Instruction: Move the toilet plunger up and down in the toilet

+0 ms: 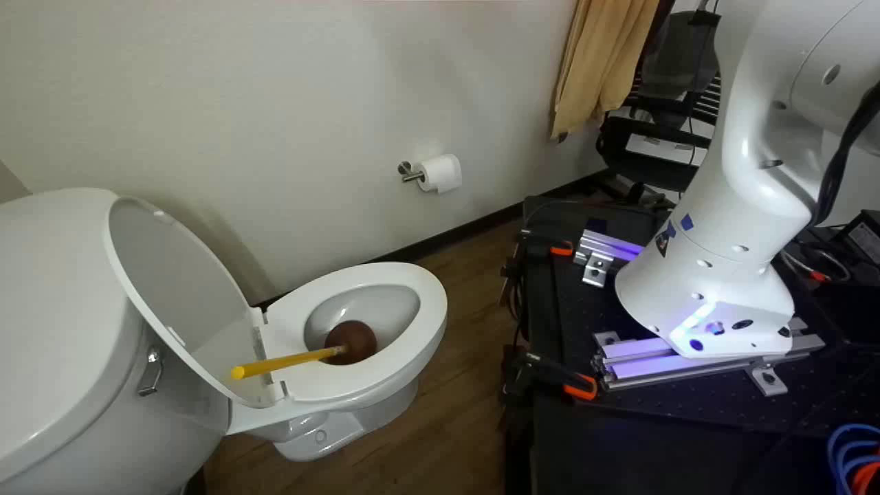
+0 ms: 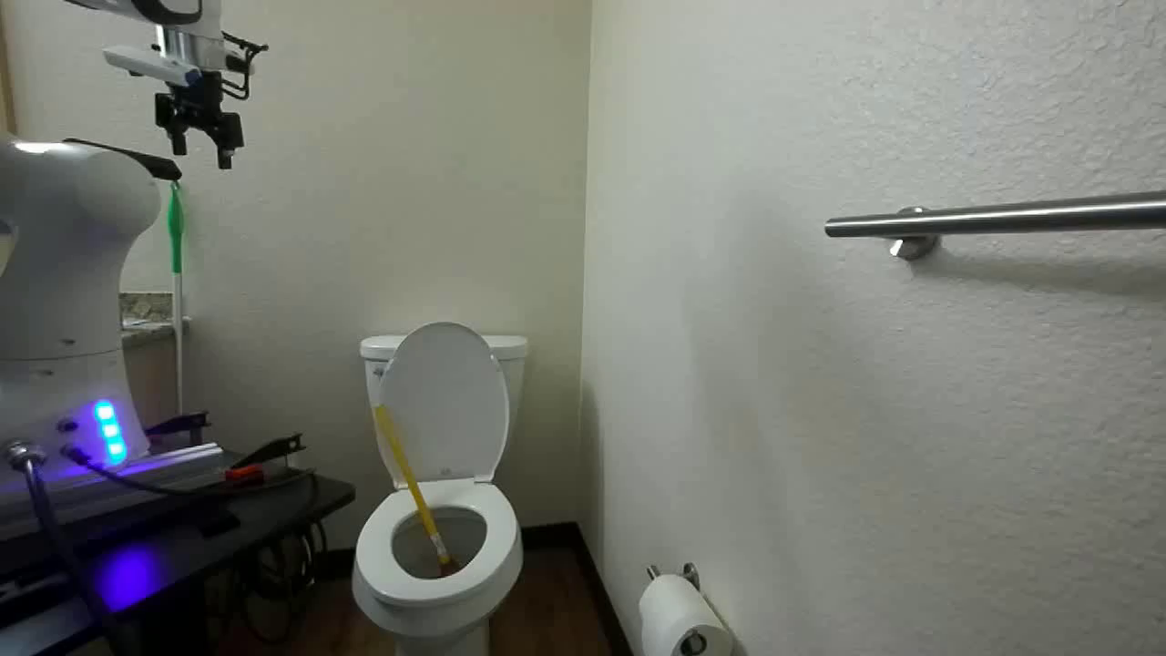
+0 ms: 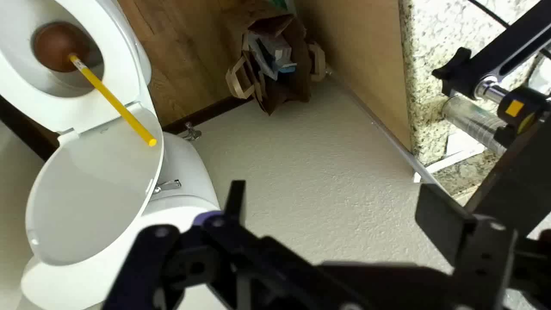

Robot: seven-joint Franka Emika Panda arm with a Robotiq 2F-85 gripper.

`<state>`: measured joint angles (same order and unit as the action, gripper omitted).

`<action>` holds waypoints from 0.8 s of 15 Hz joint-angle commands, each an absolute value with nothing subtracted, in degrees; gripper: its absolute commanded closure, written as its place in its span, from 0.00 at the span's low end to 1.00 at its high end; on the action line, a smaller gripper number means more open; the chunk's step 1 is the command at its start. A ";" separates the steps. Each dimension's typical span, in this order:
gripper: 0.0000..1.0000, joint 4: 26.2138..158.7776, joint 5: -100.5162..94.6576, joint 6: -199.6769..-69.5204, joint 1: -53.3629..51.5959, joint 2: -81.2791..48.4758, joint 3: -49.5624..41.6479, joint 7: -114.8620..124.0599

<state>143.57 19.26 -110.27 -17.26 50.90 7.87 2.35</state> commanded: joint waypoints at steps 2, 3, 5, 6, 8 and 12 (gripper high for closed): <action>0.00 145.54 20.02 -112.94 -15.68 50.36 8.69 1.43; 0.00 146.59 20.02 -114.38 -15.26 50.15 8.95 1.74; 0.00 149.15 19.08 -117.65 -14.52 49.42 9.89 2.14; 0.00 150.18 18.55 -118.62 -14.28 48.33 10.47 2.70; 0.00 152.10 19.33 -122.15 -14.03 45.34 11.29 4.36; 0.00 150.82 22.51 -122.87 -16.21 41.99 9.99 7.63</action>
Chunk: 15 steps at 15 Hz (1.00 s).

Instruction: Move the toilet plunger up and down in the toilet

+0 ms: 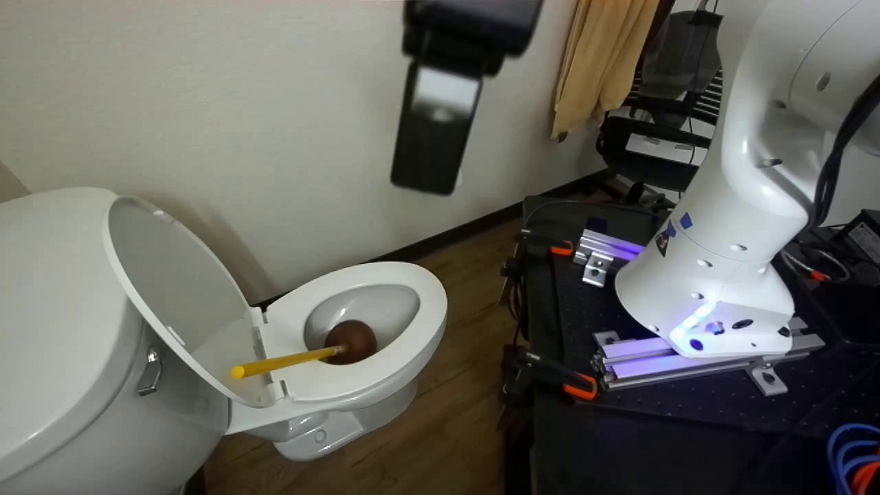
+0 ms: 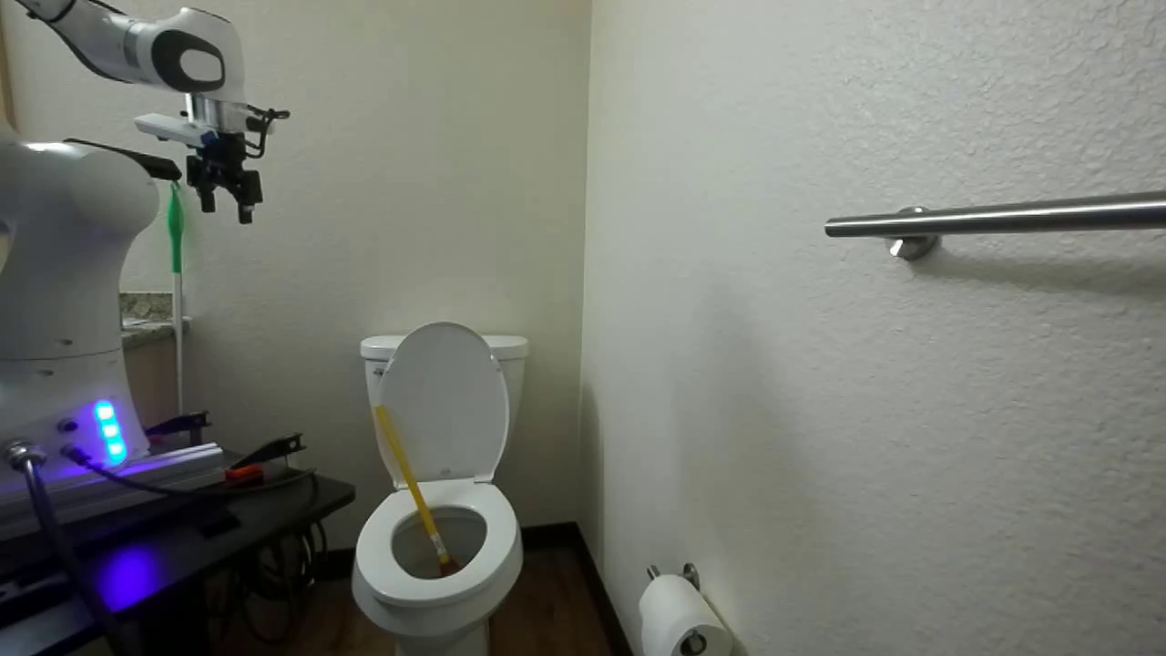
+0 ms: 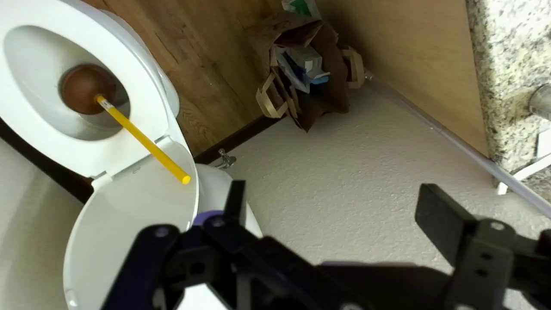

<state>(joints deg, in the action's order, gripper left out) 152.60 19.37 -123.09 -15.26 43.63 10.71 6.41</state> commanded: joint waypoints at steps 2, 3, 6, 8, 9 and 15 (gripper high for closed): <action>0.00 151.99 20.42 -123.23 -15.42 42.05 10.66 6.90; 0.00 151.99 20.39 -123.21 -15.42 42.02 10.66 6.90; 0.00 153.78 17.97 -130.04 -12.48 35.72 12.21 7.23; 0.00 155.80 13.97 -137.91 -10.67 30.88 13.78 7.93; 0.00 156.42 11.87 -142.26 -9.78 27.68 14.49 8.80; 0.00 153.50 7.52 -158.23 -8.97 7.38 12.81 11.73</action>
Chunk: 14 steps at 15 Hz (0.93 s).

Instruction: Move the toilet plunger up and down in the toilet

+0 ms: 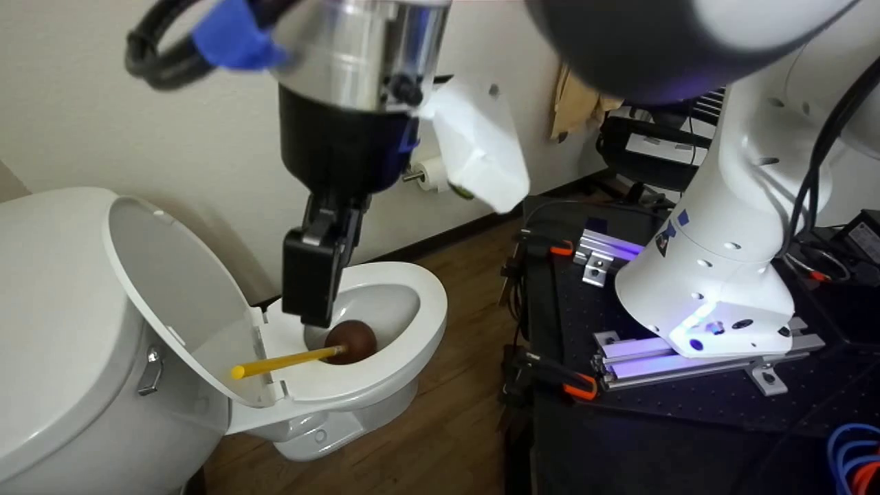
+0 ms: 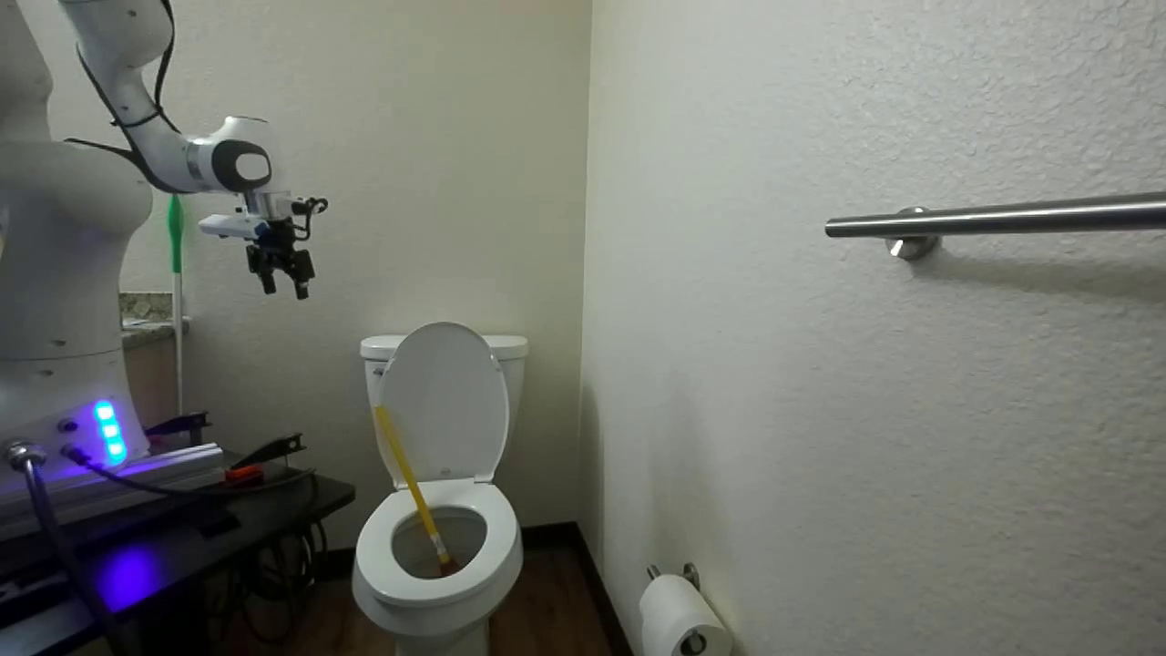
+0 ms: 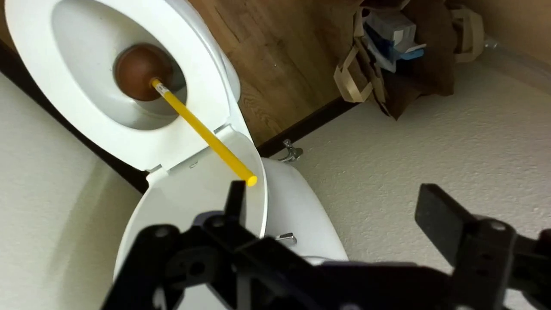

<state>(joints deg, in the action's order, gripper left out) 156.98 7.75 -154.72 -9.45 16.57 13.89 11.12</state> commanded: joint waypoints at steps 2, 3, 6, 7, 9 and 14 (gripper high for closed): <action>0.00 151.71 12.91 -156.37 -11.46 5.13 10.98 9.01; 0.00 154.71 9.35 -157.42 -10.26 8.33 12.07 11.18; 0.00 152.44 11.72 -157.31 -10.99 5.26 11.47 10.25; 0.00 151.76 9.21 -156.48 -10.22 4.05 11.45 11.59; 0.00 149.61 0.84 -163.36 -7.60 -4.21 11.22 17.94; 0.00 143.38 -9.34 -172.41 -10.13 -20.01 6.15 21.91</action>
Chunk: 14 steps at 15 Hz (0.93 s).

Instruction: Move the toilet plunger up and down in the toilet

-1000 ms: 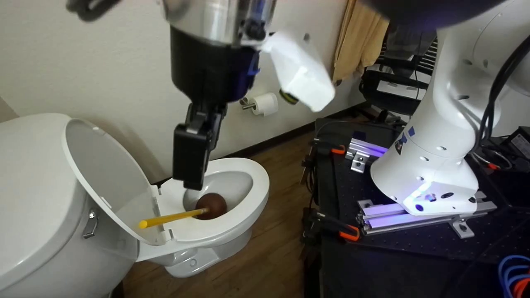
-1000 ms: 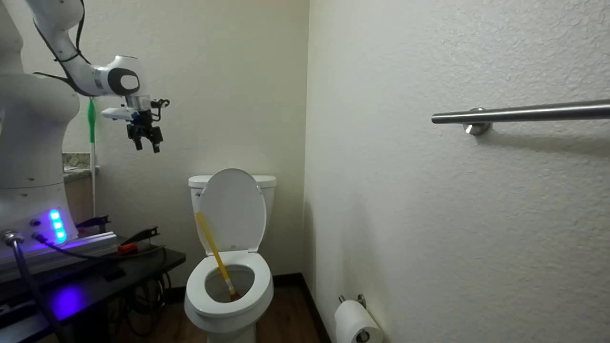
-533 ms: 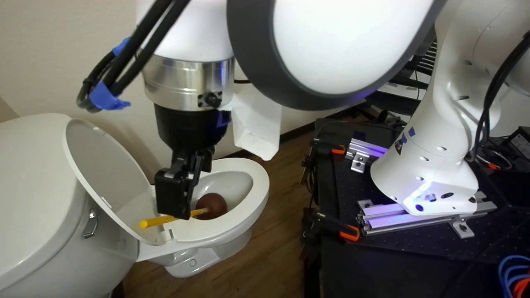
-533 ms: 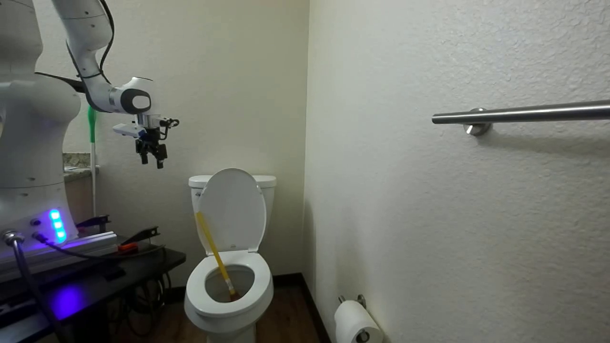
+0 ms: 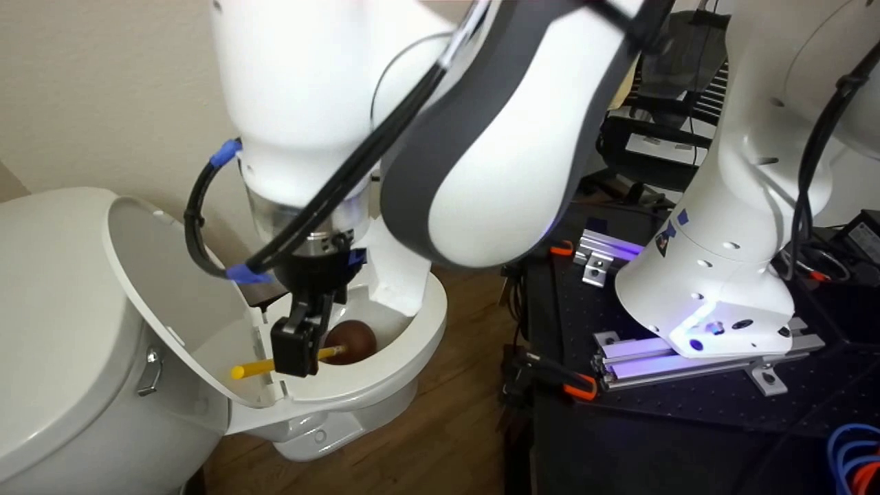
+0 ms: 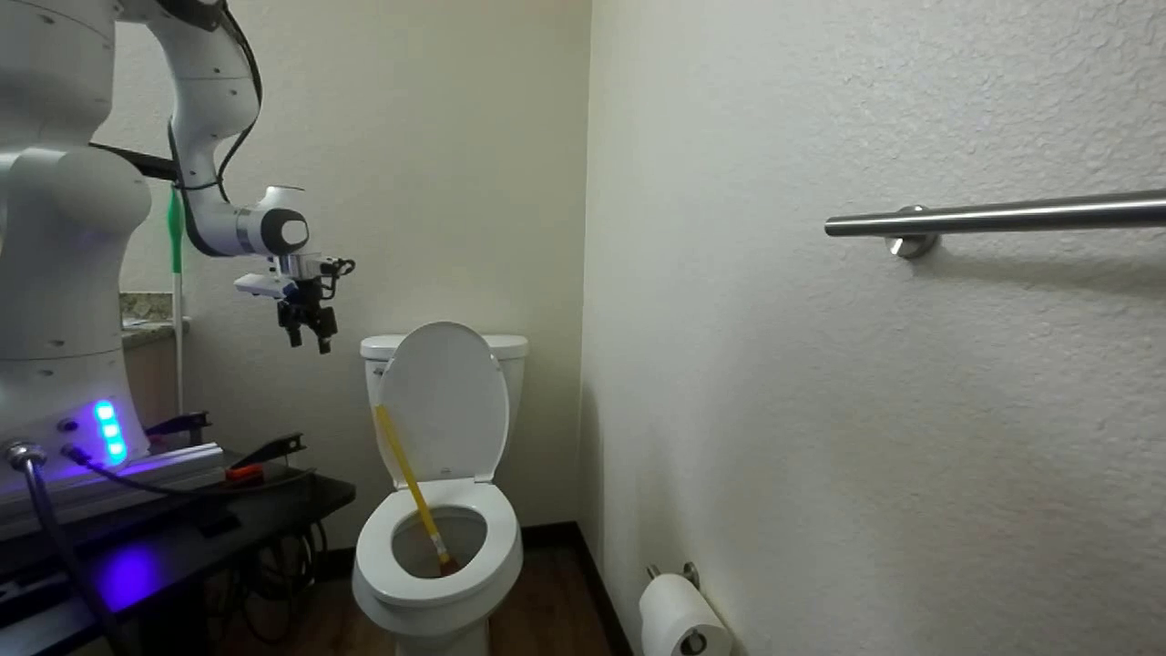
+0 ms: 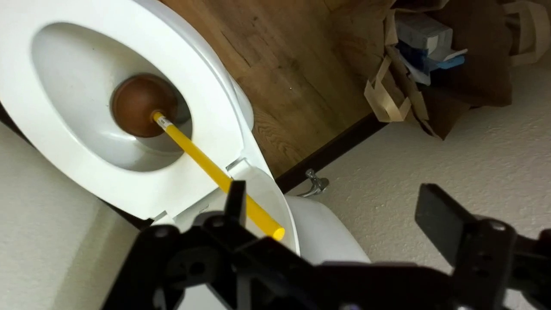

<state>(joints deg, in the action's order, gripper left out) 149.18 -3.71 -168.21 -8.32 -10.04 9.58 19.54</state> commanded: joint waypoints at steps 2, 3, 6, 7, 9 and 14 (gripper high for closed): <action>0.00 138.86 -14.01 -175.18 -15.87 -25.68 -0.76 25.84; 0.00 136.25 -15.74 -176.17 -19.47 -28.31 -4.77 27.77; 0.00 136.59 -10.52 -175.36 -22.03 -28.23 -6.91 24.32; 0.00 135.01 -9.48 -175.35 -23.33 -29.97 -7.97 24.31; 0.00 134.88 -7.95 -175.29 -23.65 -30.33 -7.68 23.30; 0.00 125.44 -8.77 -179.10 -33.25 -42.68 -19.74 24.75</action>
